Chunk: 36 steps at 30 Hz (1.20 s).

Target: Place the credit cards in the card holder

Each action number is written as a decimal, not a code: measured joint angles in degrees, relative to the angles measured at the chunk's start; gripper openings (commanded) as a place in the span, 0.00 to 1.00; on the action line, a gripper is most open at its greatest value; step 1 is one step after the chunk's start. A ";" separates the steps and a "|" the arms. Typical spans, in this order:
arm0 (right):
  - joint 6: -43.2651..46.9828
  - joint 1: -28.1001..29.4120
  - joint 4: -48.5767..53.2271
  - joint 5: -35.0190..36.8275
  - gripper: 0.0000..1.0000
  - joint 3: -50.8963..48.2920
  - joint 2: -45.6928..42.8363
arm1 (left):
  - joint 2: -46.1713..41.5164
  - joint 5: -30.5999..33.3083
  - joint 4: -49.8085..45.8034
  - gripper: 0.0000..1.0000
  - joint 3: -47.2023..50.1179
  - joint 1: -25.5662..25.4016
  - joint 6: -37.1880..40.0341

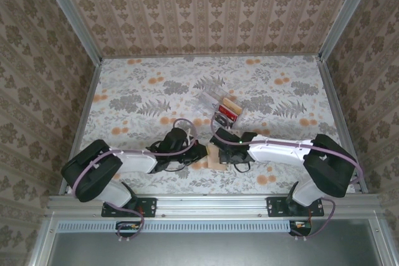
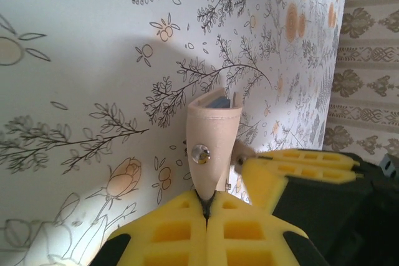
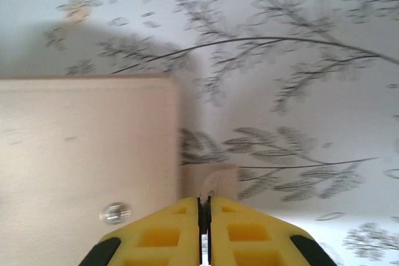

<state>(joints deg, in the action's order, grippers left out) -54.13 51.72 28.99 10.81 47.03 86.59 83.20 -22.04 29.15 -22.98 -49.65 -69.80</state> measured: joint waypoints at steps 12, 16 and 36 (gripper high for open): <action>1.73 -3.89 0.85 -0.22 0.27 -2.78 -1.22 | -1.25 0.70 -3.48 0.00 0.20 0.31 1.25; 2.84 -3.82 1.18 -0.50 0.27 -1.95 1.18 | -1.25 0.90 -3.78 0.00 0.20 0.31 1.25; 8.15 -6.34 6.10 0.37 0.42 3.72 -2.60 | -4.55 7.56 -24.98 0.40 -8.59 3.78 8.17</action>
<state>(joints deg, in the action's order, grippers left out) -45.98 45.39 35.09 11.18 50.74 83.99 78.65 -14.48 4.16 -31.57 -45.87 -61.63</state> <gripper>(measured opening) 0.422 0.382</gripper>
